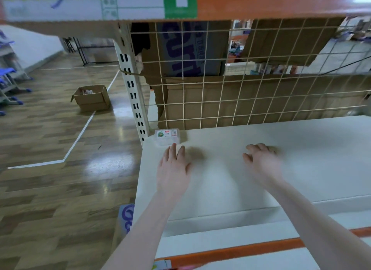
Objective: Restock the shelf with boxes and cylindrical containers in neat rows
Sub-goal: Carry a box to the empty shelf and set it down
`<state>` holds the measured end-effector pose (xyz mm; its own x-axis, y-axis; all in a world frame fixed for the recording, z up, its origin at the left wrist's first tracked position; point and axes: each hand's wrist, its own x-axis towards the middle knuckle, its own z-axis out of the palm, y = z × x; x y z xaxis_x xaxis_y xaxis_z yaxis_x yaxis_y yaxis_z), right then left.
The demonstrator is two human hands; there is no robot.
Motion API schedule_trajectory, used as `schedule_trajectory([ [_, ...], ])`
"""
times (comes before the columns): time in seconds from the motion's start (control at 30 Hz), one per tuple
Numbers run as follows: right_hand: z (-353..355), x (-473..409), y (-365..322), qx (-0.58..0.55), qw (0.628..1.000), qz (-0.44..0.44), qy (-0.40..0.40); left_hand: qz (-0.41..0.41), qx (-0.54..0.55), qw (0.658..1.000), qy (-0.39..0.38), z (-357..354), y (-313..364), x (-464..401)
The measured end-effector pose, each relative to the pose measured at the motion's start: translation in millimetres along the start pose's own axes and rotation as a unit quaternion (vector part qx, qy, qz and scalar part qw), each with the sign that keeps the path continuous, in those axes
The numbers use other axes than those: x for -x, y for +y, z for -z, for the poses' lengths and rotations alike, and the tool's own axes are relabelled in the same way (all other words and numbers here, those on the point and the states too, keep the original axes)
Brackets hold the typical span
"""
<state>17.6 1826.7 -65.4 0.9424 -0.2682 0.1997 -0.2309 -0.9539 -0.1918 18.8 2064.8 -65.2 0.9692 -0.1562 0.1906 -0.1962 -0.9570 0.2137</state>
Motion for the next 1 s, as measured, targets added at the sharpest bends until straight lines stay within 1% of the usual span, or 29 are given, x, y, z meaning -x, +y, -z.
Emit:
schedule_trajectory([
  [0.07, 11.5, 11.0, 12.7, 0.006, 1.000, -0.016, 0.006, -0.003, 0.000, 1.000, 0.000, 3.4, 5.3, 7.1],
  [0.2, 30.9, 34.3, 41.9, 0.011, 0.999, -0.039, 0.017, -0.008, 0.019, 0.999, -0.025, 8.1, 27.0, 19.5],
  [0.27, 38.4, 46.7, 56.9, 0.011, 0.998, -0.053, 0.015, -0.013, 0.037, 0.999, -0.020, 12.4, 42.7, 26.5],
  [0.43, 59.4, 74.4, 98.4, -0.049, 0.994, -0.086, 0.043, -0.004, 0.113, 0.993, -0.014, 24.2, 88.5, 43.1],
  [0.57, 82.8, 100.9, 149.9, -0.109, 0.983, -0.123, 0.077, -0.003, 0.144, 0.989, -0.020, 24.6, 143.5, 57.4],
  [0.67, 101.8, 117.5, 198.9, -0.107, 0.979, -0.145, 0.092, -0.008, 0.165, 0.986, -0.020, 21.5, 193.8, 70.3],
  [0.83, 130.3, 132.2, 283.9, -0.115, 0.973, -0.155, 0.123, -0.031, 0.183, 0.983, -0.014, 15.6, 288.4, 89.9],
  [1.0, 148.3, 146.2, 368.6, -0.093, 0.974, -0.158, 0.129, -0.046, 0.193, 0.980, -0.013, 6.3, 382.1, 103.2],
])
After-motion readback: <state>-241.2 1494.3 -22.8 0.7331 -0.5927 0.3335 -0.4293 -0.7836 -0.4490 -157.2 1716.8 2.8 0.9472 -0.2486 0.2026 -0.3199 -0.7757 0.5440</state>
